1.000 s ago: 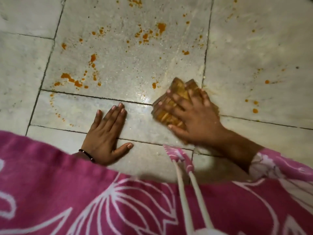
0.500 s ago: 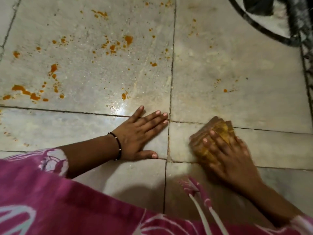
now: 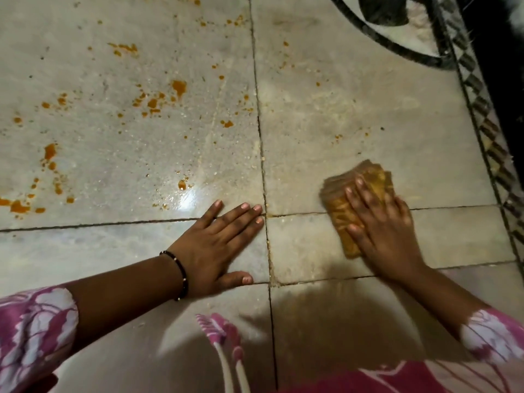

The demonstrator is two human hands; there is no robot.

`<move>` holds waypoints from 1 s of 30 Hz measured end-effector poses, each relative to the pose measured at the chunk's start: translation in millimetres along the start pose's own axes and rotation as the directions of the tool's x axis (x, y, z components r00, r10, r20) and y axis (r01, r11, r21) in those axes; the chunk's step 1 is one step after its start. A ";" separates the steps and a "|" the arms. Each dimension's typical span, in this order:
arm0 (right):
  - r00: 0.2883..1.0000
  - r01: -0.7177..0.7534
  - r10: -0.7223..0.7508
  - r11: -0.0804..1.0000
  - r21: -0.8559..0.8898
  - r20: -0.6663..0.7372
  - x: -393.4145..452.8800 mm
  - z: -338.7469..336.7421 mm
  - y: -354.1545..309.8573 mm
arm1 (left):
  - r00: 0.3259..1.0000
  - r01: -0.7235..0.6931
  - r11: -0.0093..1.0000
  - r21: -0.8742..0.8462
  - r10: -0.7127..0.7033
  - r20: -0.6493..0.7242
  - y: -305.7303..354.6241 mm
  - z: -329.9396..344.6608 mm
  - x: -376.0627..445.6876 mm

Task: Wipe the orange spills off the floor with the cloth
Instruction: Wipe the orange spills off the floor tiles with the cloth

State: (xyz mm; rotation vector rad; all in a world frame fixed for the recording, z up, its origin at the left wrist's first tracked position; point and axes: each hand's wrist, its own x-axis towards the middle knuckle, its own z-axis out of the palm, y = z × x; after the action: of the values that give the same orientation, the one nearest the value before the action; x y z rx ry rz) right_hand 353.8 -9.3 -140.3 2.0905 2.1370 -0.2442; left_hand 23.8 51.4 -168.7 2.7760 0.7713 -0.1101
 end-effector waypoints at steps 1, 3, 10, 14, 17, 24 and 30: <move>0.998 -0.056 0.056 0.998 0.016 0.007 -4.5 -0.8 14.9 | 1.000 0.009 1.000 0.001 -0.009 -0.011 1.3 1.2 -0.8; 0.975 -0.222 0.221 0.973 0.059 0.010 6.8 -2.9 28.9 | 1.000 0.013 1.000 0.007 -0.013 -0.017 2.4 1.1 -0.1; 0.988 -0.132 0.130 0.991 0.012 0.076 65.7 -10.8 -52.4 | 1.000 0.019 1.000 0.007 -0.019 0.001 1.4 -1.9 -0.5; 0.985 0.158 -0.155 0.987 -0.034 0.082 9.8 -0.4 -64.9 | 0.999 0.029 0.999 -0.020 -0.030 -0.037 1.1 -0.6 -1.8; 0.981 0.170 -0.167 0.985 -0.027 0.095 -23.6 5.8 -17.6 | 0.998 0.027 0.999 -0.028 -0.028 -0.052 0.9 1.9 -3.6; 0.957 -0.288 0.288 0.958 0.006 -0.046 54.1 -6.9 -3.3 | 0.998 0.031 0.999 -0.028 -0.032 -0.049 1.0 0.2 -2.1; 0.987 0.157 -0.156 0.987 -0.027 0.033 31.5 -3.1 -82.8 | 0.998 0.036 0.999 -0.007 -0.036 -0.059 1.8 0.1 -2.3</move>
State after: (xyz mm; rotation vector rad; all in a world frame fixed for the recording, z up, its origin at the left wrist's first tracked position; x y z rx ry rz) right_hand 270.3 20.4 -142.6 1.8920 2.2747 -0.2583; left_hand 22.8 48.7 -168.1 2.7720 0.8351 -0.0328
